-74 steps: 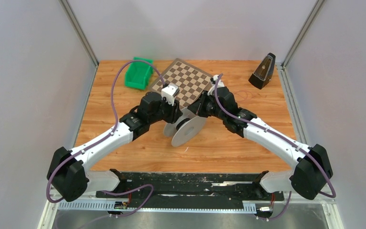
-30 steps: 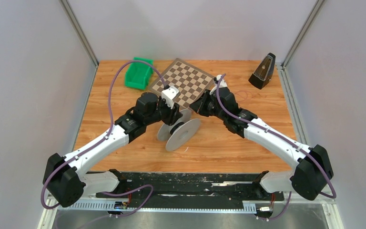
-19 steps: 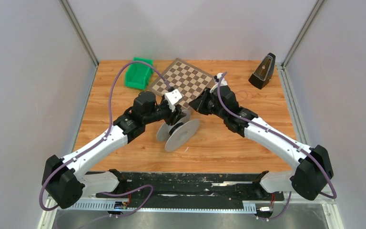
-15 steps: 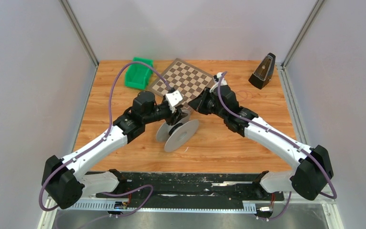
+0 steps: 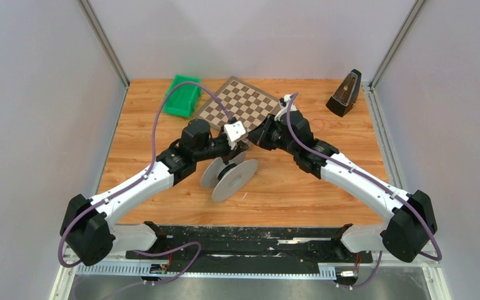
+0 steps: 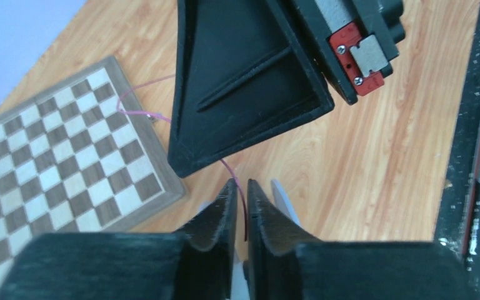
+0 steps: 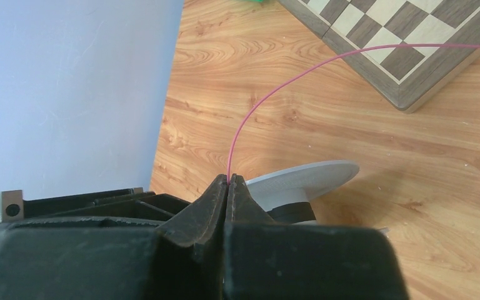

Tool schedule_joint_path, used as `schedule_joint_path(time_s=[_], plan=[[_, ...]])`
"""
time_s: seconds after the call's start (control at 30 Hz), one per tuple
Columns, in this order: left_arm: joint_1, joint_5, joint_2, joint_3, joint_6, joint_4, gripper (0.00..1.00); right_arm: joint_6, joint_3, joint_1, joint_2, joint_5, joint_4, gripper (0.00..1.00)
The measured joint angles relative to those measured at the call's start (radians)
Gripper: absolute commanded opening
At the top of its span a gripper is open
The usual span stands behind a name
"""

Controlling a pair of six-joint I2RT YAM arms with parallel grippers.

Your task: Wrap the cables

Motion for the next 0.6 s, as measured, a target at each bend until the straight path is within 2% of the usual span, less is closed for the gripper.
schedule_joint_path(time_s=[0.03,0.07,0.13,0.23,0.3,0.43,0.6], plan=[[-0.001,0.0,0.0,0.0,-0.005,0.002,0.01,0.001,0.0,0.0,0.0,0.0,0.0,0.0],[-0.002,-0.005,0.0,-0.001,-0.006,0.009,0.0,0.002,0.0,0.0,0.0,-0.002,0.0,0.04],[-0.002,-0.014,-0.002,-0.003,-0.01,0.019,0.0,0.002,0.0,0.0,0.0,-0.002,0.0,0.17],[-0.002,-0.034,-0.009,-0.003,-0.024,0.019,0.0,-0.02,-0.001,-0.004,-0.003,-0.034,0.0,0.44],[-0.002,-0.04,-0.017,-0.001,-0.036,0.008,0.0,-0.047,-0.005,-0.011,-0.011,-0.069,0.0,0.54],[-0.002,-0.073,-0.027,0.031,-0.087,-0.057,0.0,-0.151,-0.032,-0.027,-0.085,-0.133,-0.002,0.57],[0.018,-0.076,-0.041,0.1,-0.169,-0.138,0.0,-0.347,-0.079,-0.053,-0.277,-0.198,-0.001,0.48]])
